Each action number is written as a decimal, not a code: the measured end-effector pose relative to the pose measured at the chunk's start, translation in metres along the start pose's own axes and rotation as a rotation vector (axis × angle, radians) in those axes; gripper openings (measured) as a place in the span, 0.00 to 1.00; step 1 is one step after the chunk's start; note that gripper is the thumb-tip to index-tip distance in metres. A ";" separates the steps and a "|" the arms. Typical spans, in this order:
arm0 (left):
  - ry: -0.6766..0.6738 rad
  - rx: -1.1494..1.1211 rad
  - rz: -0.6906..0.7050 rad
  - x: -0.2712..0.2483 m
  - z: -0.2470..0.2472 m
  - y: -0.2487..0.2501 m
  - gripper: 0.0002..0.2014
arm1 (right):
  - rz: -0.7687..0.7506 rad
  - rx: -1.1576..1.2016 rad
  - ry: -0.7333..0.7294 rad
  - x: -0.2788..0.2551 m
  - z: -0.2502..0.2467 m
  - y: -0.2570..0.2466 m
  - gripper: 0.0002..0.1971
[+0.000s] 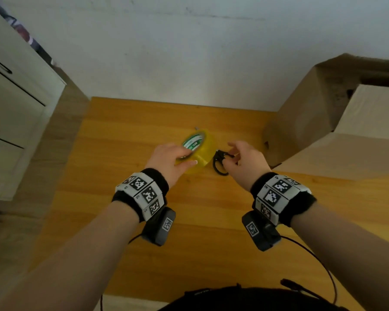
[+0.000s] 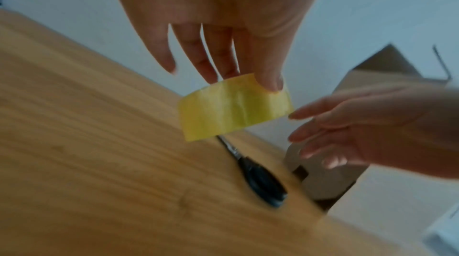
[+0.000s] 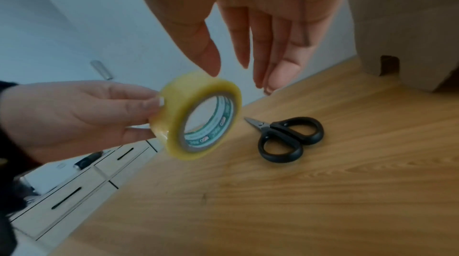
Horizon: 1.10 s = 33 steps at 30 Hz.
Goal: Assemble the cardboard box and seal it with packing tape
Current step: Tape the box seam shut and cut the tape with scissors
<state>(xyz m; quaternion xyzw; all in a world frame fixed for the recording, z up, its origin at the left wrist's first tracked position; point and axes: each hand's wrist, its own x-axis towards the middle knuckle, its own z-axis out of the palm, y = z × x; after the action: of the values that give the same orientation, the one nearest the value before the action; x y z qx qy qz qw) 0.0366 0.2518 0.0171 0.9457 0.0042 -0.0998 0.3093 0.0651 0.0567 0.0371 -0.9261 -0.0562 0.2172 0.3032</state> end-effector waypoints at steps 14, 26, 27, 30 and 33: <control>0.033 -0.274 0.064 -0.014 -0.010 0.040 0.14 | -0.017 0.590 0.068 -0.008 -0.018 -0.018 0.16; 0.153 -0.149 0.097 0.000 -0.045 0.062 0.17 | -0.092 0.466 0.082 -0.031 -0.032 -0.007 0.17; 0.142 -0.148 0.107 0.000 -0.044 0.065 0.17 | -0.098 0.467 0.081 -0.033 -0.032 -0.008 0.17; 0.130 -0.136 0.158 0.001 -0.040 0.071 0.18 | -0.118 0.448 0.066 -0.038 -0.031 -0.010 0.15; 0.145 -0.139 0.164 0.001 -0.037 0.071 0.16 | -0.127 0.440 0.065 -0.039 -0.030 -0.011 0.15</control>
<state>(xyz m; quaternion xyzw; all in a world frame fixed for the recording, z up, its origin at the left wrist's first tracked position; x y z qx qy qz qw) 0.0492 0.2157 0.0872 0.9239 -0.0439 -0.0049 0.3802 0.0433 0.0406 0.0792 -0.8389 -0.0560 0.1746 0.5125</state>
